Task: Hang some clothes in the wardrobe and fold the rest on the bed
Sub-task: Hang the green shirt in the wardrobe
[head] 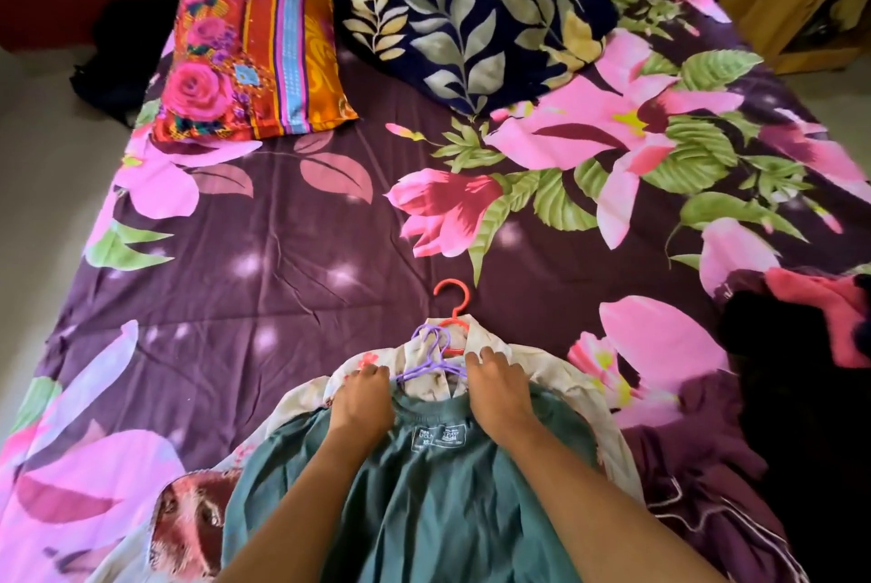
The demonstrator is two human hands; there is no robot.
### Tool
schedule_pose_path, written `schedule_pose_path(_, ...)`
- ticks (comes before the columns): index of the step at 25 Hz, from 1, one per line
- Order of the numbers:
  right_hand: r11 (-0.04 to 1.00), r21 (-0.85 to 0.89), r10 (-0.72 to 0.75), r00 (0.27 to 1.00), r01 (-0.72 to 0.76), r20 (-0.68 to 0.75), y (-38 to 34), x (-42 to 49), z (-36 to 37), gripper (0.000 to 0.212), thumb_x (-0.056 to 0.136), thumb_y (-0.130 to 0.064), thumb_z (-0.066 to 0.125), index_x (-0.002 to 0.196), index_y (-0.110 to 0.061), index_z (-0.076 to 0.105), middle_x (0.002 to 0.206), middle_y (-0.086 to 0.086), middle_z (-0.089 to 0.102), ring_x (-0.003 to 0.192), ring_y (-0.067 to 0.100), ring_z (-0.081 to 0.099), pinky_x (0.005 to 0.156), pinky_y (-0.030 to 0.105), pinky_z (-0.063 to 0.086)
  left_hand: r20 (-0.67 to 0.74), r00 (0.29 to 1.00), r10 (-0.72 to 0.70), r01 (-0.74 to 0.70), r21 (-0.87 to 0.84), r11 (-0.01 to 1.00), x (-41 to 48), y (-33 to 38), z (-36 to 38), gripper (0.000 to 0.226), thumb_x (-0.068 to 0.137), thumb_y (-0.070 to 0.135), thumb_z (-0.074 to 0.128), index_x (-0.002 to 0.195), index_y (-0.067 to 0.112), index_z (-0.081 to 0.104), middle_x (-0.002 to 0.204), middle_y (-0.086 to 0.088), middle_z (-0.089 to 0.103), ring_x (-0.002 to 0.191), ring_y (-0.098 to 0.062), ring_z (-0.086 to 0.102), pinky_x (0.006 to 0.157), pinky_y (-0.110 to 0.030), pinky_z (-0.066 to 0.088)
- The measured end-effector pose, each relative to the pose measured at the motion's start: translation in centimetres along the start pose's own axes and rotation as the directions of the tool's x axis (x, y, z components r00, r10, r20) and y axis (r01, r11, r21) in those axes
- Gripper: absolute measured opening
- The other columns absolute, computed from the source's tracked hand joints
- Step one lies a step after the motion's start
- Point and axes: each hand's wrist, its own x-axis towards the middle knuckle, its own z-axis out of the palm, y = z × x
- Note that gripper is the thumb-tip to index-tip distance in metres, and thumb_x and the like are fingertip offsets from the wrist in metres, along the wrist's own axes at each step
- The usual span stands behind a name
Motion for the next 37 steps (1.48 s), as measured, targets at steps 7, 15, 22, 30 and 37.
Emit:
schedule_pose_path(7,1.0,-0.009,-0.003,1.0,0.003,0.002,1.2,0.3,4.2,0.041,0.033,-0.003,0.088,0.068,-0.011,0.07,0.07,0.007,0.062,0.064,0.027,0.064,0.053,0.038,0.051,-0.051,0.997,-0.058,0.059,0.003,0.998,0.2,-0.3,4.9,0.043,0.091,0.01,0.044,0.134,0.012,0.04,0.134,-0.008,0.044,0.123,-0.026,0.044,0.095,-0.034,0.039)
schedule_pose_path(15,0.991,0.028,-0.113,0.943,0.128,-0.313,2.3,-3.1,4.7,0.055,0.049,0.001,0.068,0.096,-0.013,0.043,0.07,0.004,0.057,0.058,0.022,0.057,0.055,0.035,0.046,-0.324,0.946,0.023,-0.054,-0.087,0.995,-2.3,1.2,4.2,0.006,0.085,0.009,0.063,0.085,0.004,0.065,0.088,-0.017,0.06,0.08,-0.039,0.06,0.07,-0.044,0.049)
schedule_pose_path(22,0.988,-0.018,-0.131,0.763,0.155,-0.634,2.2,-7.2,0.6,0.031,0.073,-0.001,0.045,0.1,-0.013,0.055,0.075,0.002,0.057,0.062,0.022,0.055,0.056,0.034,0.041,-0.549,0.835,0.039,-0.138,-0.141,0.98,-8.7,1.7,0.7,0.021,0.088,0.017,0.042,0.085,0.007,0.059,0.078,-0.014,0.058,0.067,-0.036,0.056,0.06,-0.04,0.049)
schedule_pose_path(30,0.984,-0.025,-0.13,0.626,0.174,-0.769,1.5,-19.5,-8.3,0.009,0.09,-0.019,0.056,0.097,-0.013,0.053,0.075,0.005,0.06,0.065,0.025,0.059,0.056,0.037,0.045,-0.791,0.609,0.05,-0.232,-0.117,0.966,-24.1,4.1,-5.1,0.032,0.09,0.026,0.038,0.085,0.006,0.063,0.075,-0.012,0.059,0.065,-0.033,0.056,0.066,-0.037,0.037)
schedule_pose_path(37,0.999,-0.034,-0.018,0.546,-0.019,-0.838,1.8,-37.4,-17.6,0.03,0.096,-0.027,0.04,0.084,-0.011,0.063,0.069,0.003,0.057,0.061,0.024,0.058,0.053,0.033,0.044,-0.89,0.428,0.154,-0.436,-0.054,0.898,-40.9,8.0,-9.9,0.026,0.09,0.023,0.043,0.085,0.007,0.062,0.078,-0.01,0.058,0.068,-0.031,0.055,0.069,-0.037,0.042)
